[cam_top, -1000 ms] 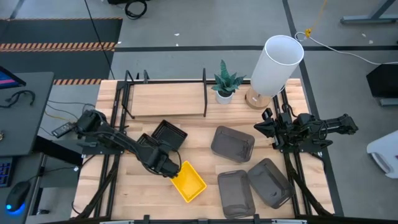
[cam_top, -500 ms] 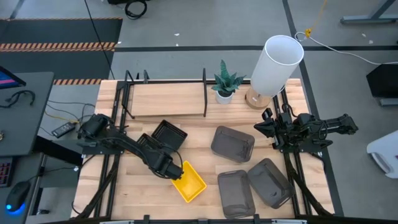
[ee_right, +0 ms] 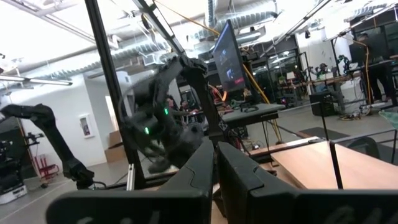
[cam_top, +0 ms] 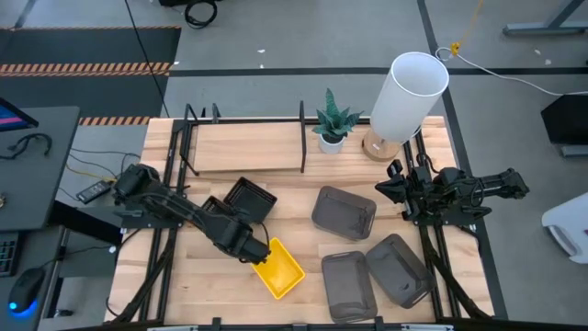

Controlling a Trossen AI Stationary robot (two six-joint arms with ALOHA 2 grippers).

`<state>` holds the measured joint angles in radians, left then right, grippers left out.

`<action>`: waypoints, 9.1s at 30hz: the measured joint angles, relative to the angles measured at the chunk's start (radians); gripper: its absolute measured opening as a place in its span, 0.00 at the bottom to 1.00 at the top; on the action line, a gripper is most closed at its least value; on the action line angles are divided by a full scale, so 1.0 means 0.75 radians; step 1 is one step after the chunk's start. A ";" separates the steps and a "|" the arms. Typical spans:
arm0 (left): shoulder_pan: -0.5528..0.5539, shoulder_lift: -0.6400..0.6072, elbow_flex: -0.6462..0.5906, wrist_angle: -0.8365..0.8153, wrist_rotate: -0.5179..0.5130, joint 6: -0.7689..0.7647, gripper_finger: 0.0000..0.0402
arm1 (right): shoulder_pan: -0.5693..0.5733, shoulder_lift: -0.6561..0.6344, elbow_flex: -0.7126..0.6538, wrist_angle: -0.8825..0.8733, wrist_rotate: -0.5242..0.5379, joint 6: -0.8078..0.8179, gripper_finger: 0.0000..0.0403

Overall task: Stack baskets on shelf by color
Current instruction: Stack the bottom black bin on top of the top black bin, then put the stacked black bins on the shelf, then put the stacked yellow bins on the shelf

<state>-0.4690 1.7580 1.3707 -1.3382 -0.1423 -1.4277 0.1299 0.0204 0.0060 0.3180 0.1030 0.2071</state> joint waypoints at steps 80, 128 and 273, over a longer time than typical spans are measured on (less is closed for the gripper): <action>0.421 0.347 0.123 0.309 -0.033 0.641 0.33 | 0.000 -0.001 0.000 0.002 0.004 0.000 0.07; 0.901 0.319 0.562 0.318 -0.203 2.302 0.07 | 0.000 0.000 0.000 0.002 0.004 0.000 0.07; 0.878 -0.192 -0.099 0.303 0.042 1.924 0.05 | 0.000 0.000 0.000 0.003 0.004 0.000 0.07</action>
<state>0.1898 1.6140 1.2964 -1.1111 -0.1109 0.0151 0.1297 0.0202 0.0061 0.3200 0.1062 0.2073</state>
